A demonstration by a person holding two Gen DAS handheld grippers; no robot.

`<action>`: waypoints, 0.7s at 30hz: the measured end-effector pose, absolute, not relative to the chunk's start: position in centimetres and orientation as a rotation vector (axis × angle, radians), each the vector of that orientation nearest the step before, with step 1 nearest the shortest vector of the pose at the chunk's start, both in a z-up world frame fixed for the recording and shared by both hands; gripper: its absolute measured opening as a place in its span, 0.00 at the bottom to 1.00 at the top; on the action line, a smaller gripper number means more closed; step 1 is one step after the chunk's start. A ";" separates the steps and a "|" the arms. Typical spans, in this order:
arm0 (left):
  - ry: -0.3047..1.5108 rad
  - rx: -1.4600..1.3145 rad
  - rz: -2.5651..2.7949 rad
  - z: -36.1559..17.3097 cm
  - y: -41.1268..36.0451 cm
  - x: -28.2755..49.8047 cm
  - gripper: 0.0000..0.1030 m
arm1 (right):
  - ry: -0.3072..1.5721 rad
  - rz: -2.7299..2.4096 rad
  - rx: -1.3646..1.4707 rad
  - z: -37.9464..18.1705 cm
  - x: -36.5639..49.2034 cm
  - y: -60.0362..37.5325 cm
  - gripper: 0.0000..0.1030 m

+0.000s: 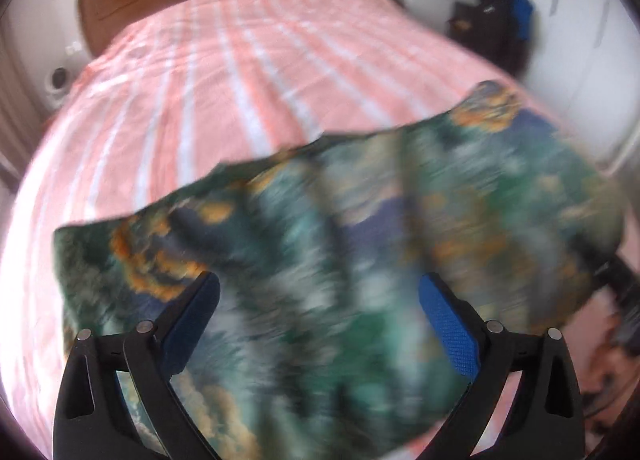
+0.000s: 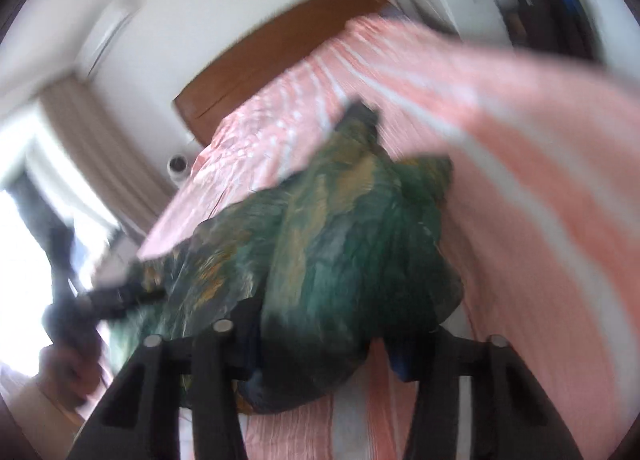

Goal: Fold large clothes

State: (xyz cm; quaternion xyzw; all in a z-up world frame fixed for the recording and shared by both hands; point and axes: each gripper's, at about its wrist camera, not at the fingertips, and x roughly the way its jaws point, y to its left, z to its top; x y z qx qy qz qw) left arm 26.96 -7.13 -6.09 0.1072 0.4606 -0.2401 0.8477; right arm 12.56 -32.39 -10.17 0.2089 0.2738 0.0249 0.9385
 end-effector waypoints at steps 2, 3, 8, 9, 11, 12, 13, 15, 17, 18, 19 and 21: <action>0.982 0.176 -0.654 -3.1 -8.8 26.9 0.98 | 0.503 0.068 0.237 -7.7 12.0 -28.6 0.42; 0.984 0.159 -0.722 -1.7 -9.7 26.8 0.98 | 0.488 0.077 0.153 -6.8 11.9 -26.7 0.42; 1.095 0.214 -0.963 0.9 -14.7 26.8 0.98 | 0.453 0.124 -0.252 -5.5 11.8 -17.7 0.41; 1.113 0.278 -0.943 0.5 -15.5 26.8 0.99 | 0.441 0.132 -0.325 -5.6 11.7 -16.1 0.41; 1.119 0.423 -0.836 -0.9 -16.6 26.9 0.99 | 0.414 0.134 -0.446 -6.1 11.4 -13.4 0.41; 1.127 0.464 -0.801 -1.7 -17.0 26.8 0.99 | 0.402 0.133 -0.498 -6.3 11.3 -12.5 0.41; 1.142 0.494 -0.768 -2.4 -17.3 27.0 0.99 | 0.391 0.136 -0.559 -6.7 11.2 -11.3 0.40; 1.174 0.533 -0.726 -3.5 -17.7 27.3 0.97 | 0.370 0.146 -0.650 -7.7 10.7 -9.7 0.39; 1.188 0.566 -0.696 -4.7 -18.1 27.7 0.72 | 0.344 0.170 -0.735 -8.4 10.4 -7.9 0.36; 1.200 0.578 -0.669 -5.2 -18.2 28.1 0.44 | 0.329 0.183 -0.759 -8.6 10.1 -7.4 0.33; 1.225 0.539 -0.670 -5.4 -17.9 28.4 0.43 | 0.317 0.200 -0.774 -8.8 9.8 -7.1 0.27; 1.221 0.476 -0.666 -5.2 -17.2 29.0 0.35 | 0.309 0.240 -0.765 -8.9 9.3 -6.5 0.14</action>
